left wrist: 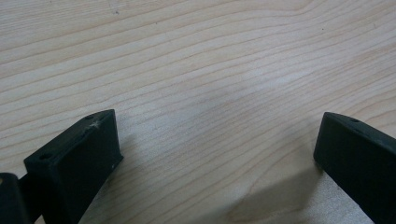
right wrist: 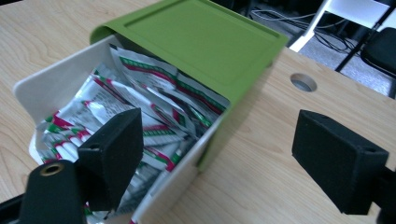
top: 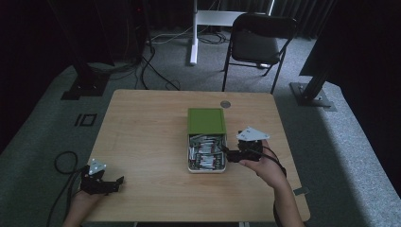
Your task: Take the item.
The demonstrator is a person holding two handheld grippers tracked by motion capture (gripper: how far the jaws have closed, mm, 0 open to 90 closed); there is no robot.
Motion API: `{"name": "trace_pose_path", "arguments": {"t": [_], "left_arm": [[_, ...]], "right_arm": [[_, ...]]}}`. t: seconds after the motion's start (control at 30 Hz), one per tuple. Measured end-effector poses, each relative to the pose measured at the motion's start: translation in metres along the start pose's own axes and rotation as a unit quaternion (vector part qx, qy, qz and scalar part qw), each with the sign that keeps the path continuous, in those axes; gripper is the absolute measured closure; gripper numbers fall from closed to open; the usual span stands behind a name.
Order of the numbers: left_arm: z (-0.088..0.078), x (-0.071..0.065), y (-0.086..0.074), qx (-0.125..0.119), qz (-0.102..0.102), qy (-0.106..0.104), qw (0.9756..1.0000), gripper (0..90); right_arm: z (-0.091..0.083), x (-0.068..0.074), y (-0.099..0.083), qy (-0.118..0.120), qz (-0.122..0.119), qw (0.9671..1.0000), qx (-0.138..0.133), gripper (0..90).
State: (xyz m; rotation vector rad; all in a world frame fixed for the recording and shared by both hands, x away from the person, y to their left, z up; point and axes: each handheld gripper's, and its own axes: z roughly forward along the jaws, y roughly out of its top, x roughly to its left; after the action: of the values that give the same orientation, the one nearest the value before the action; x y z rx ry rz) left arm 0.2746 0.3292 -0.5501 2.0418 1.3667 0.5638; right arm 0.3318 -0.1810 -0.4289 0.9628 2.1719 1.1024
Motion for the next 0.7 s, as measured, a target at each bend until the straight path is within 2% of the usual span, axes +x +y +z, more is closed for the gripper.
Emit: {"name": "trace_pose_path", "arguments": {"t": [0.27, 0.3, 0.33, 0.4, 0.43, 0.5, 0.53, 0.63, 0.7], "left_arm": [[0.000, 0.000, 0.000, 0.000, 0.000, 0.000, 1.0000, 1.3], [0.000, 0.000, 0.000, 0.000, 0.000, 0.000, 1.0000, 1.3], [0.000, 0.000, 0.000, 0.000, 0.000, 0.000, 1.0000, 1.3], [0.000, 0.000, 0.000, 0.000, 0.000, 0.000, 1.0000, 1.3], [0.000, 0.000, 0.000, 0.000, 0.000, 0.000, 1.0000, 1.3], [0.000, 0.000, 0.000, 0.000, 0.000, 0.000, 1.0000, 1.3], [0.000, 0.000, 0.000, 0.000, 0.000, 0.000, 1.0000, 1.3], [0.000, 0.000, 0.000, 0.000, 0.001, 0.000, 1.0000, 1.3], [0.000, 0.000, 0.000, 0.000, 0.001, 0.000, 1.0000, 1.3]], "right_arm": [[0.011, 0.011, 0.008, 0.021, -0.018, 0.9996, 0.000, 20.0], [0.014, 0.013, 0.008, 0.022, -0.034, 0.9992, 0.003, 23.7], [0.014, 0.013, 0.008, 0.022, -0.034, 0.9992, 0.003, 23.7], [0.017, 0.016, 0.009, 0.021, -0.037, 0.9991, 0.003, 31.0], [0.020, 0.017, 0.010, 0.025, -0.054, 0.9982, 0.009, 39.1], [0.023, 0.018, 0.011, 0.036, -0.059, 0.9975, 0.014, 45.0], [0.023, 0.018, 0.011, 0.036, -0.059, 0.9975, 0.014, 45.0], [0.029, 0.018, 0.012, 0.064, -0.089, 0.9935, 0.031, 49.6], [0.031, 0.019, 0.013, 0.069, -0.104, 0.9915, 0.037, 53.7]]}}
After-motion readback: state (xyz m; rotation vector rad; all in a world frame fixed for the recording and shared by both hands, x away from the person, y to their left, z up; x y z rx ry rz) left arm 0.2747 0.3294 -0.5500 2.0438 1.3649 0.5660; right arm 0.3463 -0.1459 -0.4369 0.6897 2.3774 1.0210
